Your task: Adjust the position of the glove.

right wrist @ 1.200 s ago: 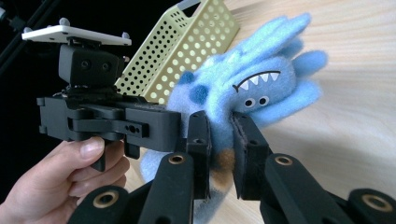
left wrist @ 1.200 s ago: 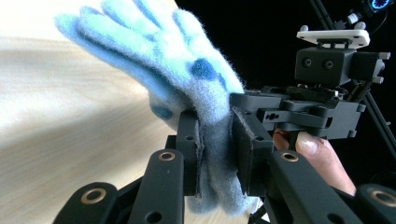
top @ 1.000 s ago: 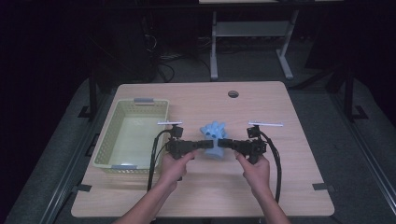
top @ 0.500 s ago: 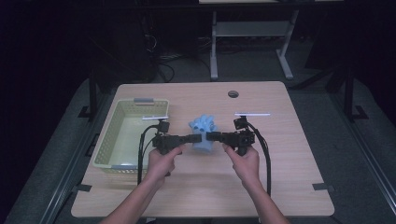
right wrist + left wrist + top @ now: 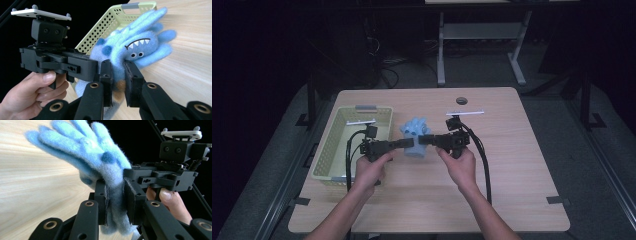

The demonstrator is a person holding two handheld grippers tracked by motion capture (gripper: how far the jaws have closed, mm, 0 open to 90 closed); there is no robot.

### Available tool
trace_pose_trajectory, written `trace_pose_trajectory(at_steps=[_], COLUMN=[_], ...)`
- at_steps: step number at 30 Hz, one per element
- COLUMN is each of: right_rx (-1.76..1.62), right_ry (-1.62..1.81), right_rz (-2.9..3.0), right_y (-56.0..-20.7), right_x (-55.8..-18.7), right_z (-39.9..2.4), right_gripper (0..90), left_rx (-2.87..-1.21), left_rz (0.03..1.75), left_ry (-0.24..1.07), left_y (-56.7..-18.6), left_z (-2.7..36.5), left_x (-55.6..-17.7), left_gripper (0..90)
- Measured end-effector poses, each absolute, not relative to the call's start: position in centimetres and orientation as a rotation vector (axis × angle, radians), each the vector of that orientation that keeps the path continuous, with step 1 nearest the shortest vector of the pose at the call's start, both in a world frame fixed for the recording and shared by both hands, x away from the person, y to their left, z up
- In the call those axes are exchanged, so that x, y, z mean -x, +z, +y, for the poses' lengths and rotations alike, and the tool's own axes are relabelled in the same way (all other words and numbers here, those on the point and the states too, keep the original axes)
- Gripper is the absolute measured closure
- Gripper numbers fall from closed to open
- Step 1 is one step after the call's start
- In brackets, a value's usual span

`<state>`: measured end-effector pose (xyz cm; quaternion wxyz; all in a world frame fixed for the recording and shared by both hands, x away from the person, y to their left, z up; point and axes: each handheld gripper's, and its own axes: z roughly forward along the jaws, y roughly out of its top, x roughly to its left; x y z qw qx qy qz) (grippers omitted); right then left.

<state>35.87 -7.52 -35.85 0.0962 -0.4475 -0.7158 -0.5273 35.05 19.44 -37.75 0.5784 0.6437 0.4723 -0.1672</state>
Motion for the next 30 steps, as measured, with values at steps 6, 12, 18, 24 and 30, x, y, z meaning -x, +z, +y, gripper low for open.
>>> trace_pose_trajectory(at_steps=[6, 12, 18, 24, 30], right_rx=[1.297, 1.274, 1.254, 1.239, 1.222], right_ry=[-1.553, -1.550, -1.551, -1.549, -1.549], right_rz=[-2.134, -2.140, -2.140, -2.127, -2.122], right_y=[-35.3, -35.3, -35.1, -35.1, -35.0], right_x=[-36.4, -36.8, -36.9, -37.3, -37.9], right_z=[-6.3, -5.2, -4.2, -3.0, -1.5], right_gripper=[78.5, 78.5, 78.5, 78.5, 78.5], left_rx=[-1.504, -1.499, -1.490, -1.477, -1.464], left_rz=[1.108, 1.115, 1.109, 1.120, 1.134], left_ry=[-0.378, -0.377, -0.363, -0.359, -0.352], left_y=[-37.3, -37.2, -37.0, -36.9, -36.9], left_z=[20.7, 21.8, 22.9, 24.2, 25.7], left_x=[-35.2, -35.2, -35.1, -35.1, -35.2], left_gripper=[73.2, 73.3, 73.4, 73.9, 74.0])
